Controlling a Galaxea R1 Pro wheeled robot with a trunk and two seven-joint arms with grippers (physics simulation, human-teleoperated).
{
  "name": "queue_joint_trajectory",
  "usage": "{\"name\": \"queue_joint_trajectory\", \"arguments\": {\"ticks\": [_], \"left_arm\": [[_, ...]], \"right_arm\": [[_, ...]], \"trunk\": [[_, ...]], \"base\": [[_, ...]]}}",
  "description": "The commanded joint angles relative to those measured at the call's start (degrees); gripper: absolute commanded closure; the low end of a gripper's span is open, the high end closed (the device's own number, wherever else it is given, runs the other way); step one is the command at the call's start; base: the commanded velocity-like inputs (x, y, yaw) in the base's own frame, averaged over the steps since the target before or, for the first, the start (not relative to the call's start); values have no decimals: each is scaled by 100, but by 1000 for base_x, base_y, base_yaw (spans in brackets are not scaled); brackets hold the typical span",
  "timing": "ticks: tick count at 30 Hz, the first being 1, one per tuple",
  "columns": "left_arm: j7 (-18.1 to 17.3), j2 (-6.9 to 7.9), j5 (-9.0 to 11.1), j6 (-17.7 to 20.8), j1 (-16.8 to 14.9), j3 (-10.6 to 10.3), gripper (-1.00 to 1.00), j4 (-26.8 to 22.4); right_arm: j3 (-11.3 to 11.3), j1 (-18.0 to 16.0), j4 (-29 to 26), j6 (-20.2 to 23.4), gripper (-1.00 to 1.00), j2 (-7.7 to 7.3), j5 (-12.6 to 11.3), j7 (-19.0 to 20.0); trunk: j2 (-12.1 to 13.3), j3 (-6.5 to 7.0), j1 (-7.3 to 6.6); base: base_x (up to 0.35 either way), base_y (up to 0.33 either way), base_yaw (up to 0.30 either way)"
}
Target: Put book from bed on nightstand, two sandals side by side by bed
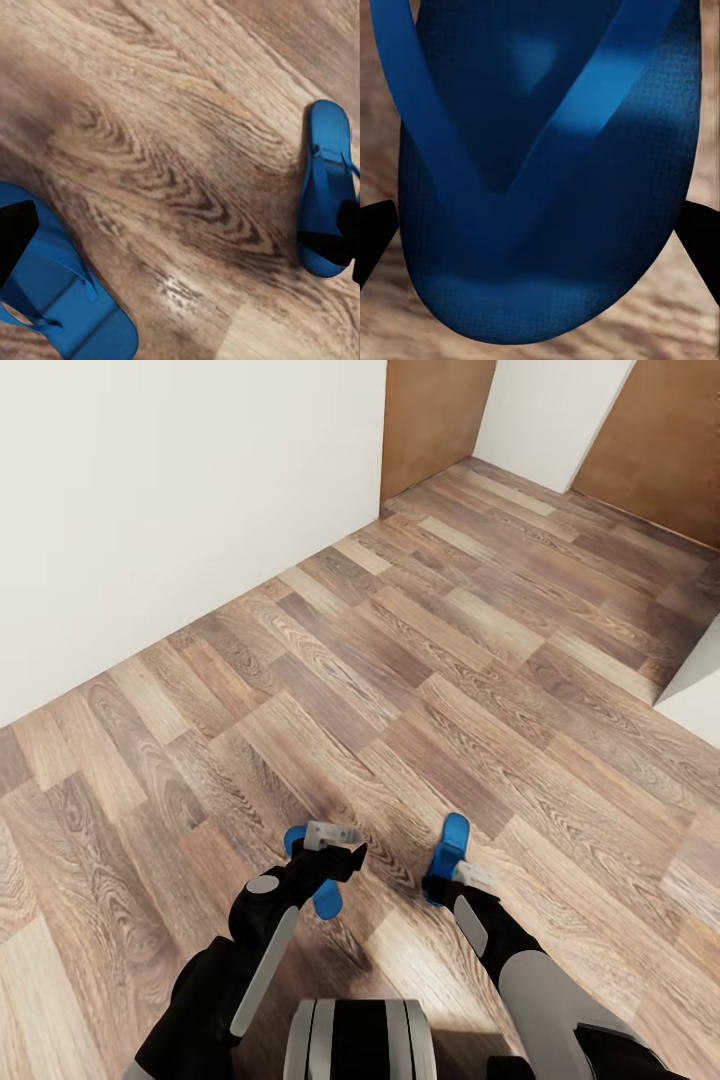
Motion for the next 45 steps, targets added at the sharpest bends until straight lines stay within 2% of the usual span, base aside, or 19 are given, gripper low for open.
{"name": "queue_joint_trajectory", "arguments": {"ticks": [1, 22, 25, 27, 28, 32, 34, 36, 37, 38, 42, 45], "left_arm": [[40, 1, 57, 27, -2, -2, -100, -2], [83, 2, 48, 27, -2, 32, -100, 7], [91, 3, 43, 27, -2, 34, -100, 9], [98, 2, 37, 27, -2, 34, -100, 10], [107, 2, 33, 27, -2, 38, -100, 13], [110, 2, 43, 27, -2, 68, -100, 58], [107, 2, 51, 27, -2, 175, -100, 108], [105, 2, 58, 27, -2, 379, -100, 151], [105, 2, 63, 27, -2, 561, -100, 192], [104, 2, 64, 27, -2, 633, -100, 217], [108, 0, 61, 32, 1, 850, -100, 322], [111, -3, 56, 25, 11, 935, -100, 577]], "right_arm": [[-2, 1, -16, 23, 100, 2, -61, -31], [61, 5, -4, 23, 100, 36, 8, -12], [183, 8, -14, 23, 100, 37, 19, -25], [424, 9, -24, 5, 100, 33, 24, -27], [697, 10, -75, -25, 100, 30, 22, -14], [922, 10, -173, -102, 100, 29, 18, -28], [952, 10, -199, -111, 100, 29, 21, -54], [966, 10, -277, -117, 100, 28, 28, -76], [972, 10, -367, -112, 100, 28, 33, -85], [975, 10, -398, -111, 100, 28, 34, -88], [985, 10, -444, -102, 100, 25, 38, -74], [994, 10, -450, -100, 100, 22, 43, -65]], "trunk": [[0, 19, -3], [28, 485, -57], [32, 551, -65], [35, 595, -70], [36, 618, -73], [42, 706, -83], [44, 751, -88], [47, 795, -93], [48, 817, -96], [50, 839, -99], [55, 928, -109], [59, 994, -117]], "base": [[0, 0, 0], [0, 0, 0], [0, 0, 0], [0, 0, 0], [0, 0, 0], [0, 0, 0], [0, 0, 0], [0, 0, 0], [0, 0, 0], [0, 0, 0], [0, 0, 0], [0, 0, 0]]}}
